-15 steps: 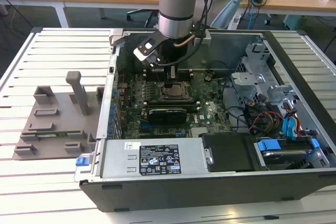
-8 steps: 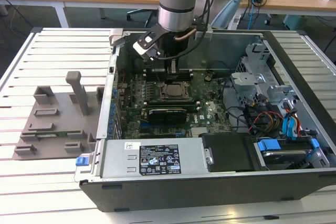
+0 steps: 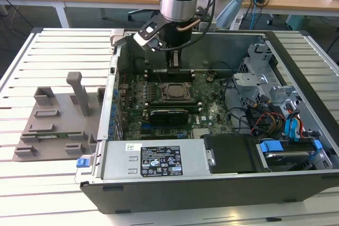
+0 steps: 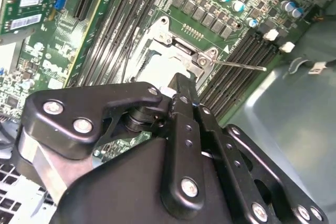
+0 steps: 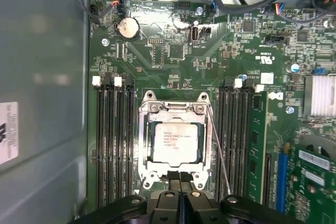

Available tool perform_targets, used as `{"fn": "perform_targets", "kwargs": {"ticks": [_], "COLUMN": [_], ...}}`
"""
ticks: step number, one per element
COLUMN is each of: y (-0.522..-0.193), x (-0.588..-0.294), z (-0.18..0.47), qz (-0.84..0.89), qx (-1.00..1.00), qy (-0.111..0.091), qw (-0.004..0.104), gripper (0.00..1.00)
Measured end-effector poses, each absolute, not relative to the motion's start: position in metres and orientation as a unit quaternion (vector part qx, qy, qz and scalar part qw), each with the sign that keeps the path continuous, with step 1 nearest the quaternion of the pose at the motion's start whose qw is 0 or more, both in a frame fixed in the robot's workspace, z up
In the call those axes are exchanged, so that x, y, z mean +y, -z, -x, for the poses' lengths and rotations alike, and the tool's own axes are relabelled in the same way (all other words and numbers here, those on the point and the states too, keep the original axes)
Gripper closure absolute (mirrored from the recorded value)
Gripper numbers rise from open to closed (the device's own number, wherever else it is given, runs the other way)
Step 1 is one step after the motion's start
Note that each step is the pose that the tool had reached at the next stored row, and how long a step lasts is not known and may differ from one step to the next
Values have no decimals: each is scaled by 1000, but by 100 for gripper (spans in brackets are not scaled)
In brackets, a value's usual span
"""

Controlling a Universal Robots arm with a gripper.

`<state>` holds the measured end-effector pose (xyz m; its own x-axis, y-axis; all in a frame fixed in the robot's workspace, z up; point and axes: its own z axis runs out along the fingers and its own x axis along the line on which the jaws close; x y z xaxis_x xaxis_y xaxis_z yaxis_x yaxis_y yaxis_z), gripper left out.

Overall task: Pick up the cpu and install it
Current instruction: 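Close the cpu cover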

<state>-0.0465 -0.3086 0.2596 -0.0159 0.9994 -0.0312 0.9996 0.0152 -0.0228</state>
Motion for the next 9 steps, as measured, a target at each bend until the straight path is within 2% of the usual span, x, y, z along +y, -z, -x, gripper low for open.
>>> {"fn": "perform_targets", "kwargs": {"ticks": [9], "y": [-280], "x": [-309], "z": [46], "qz": [-701], "qx": [712], "qy": [19], "qw": [3], "gripper": [89]}}
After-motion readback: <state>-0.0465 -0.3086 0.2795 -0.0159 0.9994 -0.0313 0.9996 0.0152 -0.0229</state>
